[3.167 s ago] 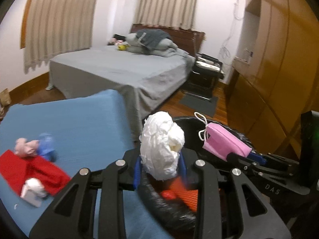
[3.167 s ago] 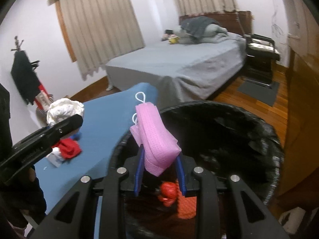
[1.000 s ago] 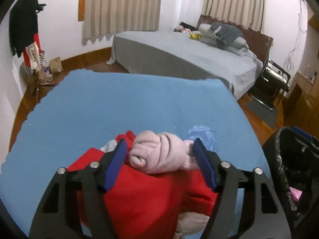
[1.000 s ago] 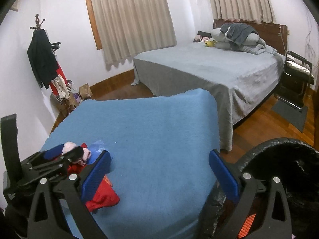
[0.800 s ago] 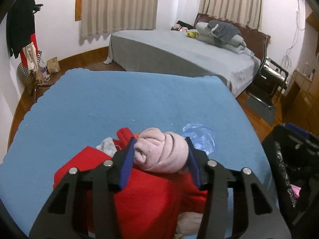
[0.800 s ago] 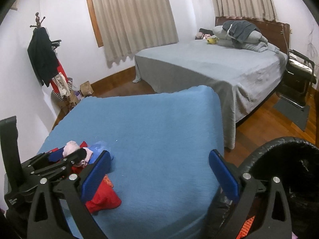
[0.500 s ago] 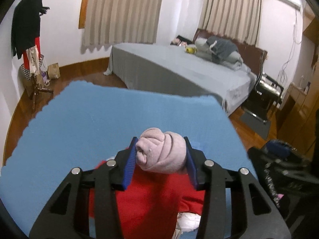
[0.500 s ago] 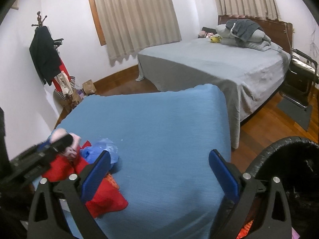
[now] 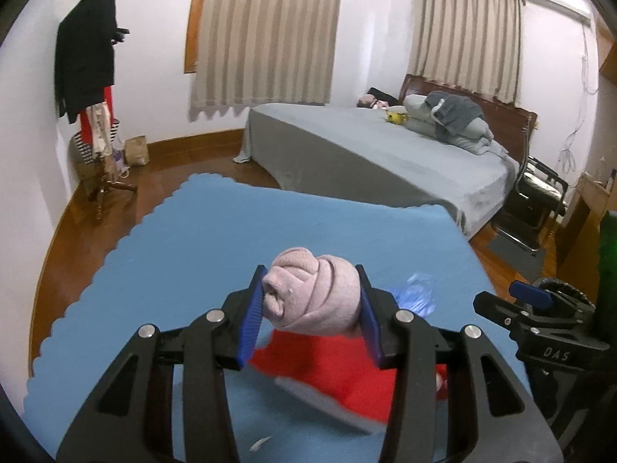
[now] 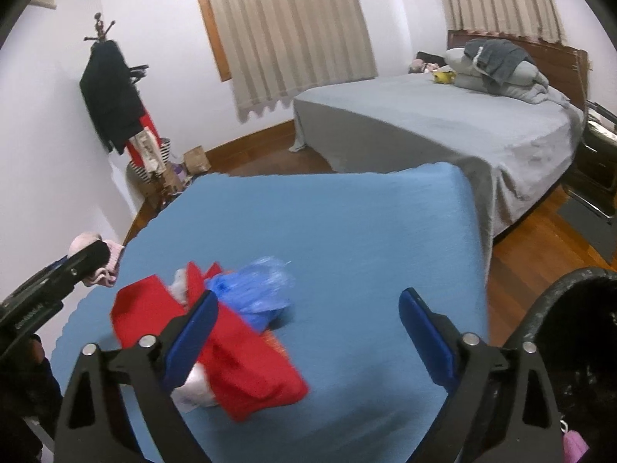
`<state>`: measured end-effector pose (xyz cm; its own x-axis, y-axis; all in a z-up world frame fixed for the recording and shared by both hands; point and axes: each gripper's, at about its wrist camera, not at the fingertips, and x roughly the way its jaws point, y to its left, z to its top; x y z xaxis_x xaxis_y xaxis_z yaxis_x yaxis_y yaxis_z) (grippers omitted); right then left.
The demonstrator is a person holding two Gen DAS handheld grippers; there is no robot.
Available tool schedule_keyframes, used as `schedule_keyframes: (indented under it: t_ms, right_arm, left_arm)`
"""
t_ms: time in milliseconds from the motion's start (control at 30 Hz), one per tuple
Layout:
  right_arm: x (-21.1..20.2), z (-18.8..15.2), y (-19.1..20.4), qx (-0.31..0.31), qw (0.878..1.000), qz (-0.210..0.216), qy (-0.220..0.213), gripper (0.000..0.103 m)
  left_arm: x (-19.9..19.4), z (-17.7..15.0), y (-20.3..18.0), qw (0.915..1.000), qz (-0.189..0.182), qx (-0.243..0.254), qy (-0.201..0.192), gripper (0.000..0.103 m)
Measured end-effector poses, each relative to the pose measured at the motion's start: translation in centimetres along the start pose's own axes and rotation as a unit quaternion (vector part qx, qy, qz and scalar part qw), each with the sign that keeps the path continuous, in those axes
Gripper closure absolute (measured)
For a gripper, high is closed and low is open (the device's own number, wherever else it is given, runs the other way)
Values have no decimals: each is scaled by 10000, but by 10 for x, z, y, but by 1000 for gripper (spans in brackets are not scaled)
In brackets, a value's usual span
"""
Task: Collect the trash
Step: 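Grasp the red cloth with the right tool while the left tool holds the pink sock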
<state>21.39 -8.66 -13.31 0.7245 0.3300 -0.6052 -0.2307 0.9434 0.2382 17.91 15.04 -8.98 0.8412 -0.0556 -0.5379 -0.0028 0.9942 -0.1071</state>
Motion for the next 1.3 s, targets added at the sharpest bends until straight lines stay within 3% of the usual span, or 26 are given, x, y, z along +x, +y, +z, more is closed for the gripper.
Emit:
schedule_keyframes:
  t_ms: [433,700,867,933,1033,1167,1233,1300]
  right_arm:
    - [9,-19,81,-658,9948,731,270,30]
    - [36,-23,106,-760,9924,803,533,42]
    - [51,-24,109,-844,9904,812,733,65]
    - [48,-25,108,-821,9896,920,743,81]
    - [44,-23,108,-886,9897,892,686,90]
    - [41,-22,109,-889,9899,878,676,89]
    - [39,-20,112,-879,9901,888,635,69]
    - [38,-18,117,-900,9904,897,547,61]
  left_arm:
    - [-30,-20,44,9988,436,-212,45,60]
    - [-38,-27,68,9977,565,-379,76,60]
    - [-38,-29,75,9974,546,-455,92,60]
    - [-38,-31,78,9973,541,-482,98,60]
    - [-39,-32,81,9972,536,-507,98,60]
    - [-39,-34,82,9970,548,-540,95,60]
    - [-38,-35,84,9968,577,-551,102,60]
    - [-39,-36,88,9964,612,-577,100,60]
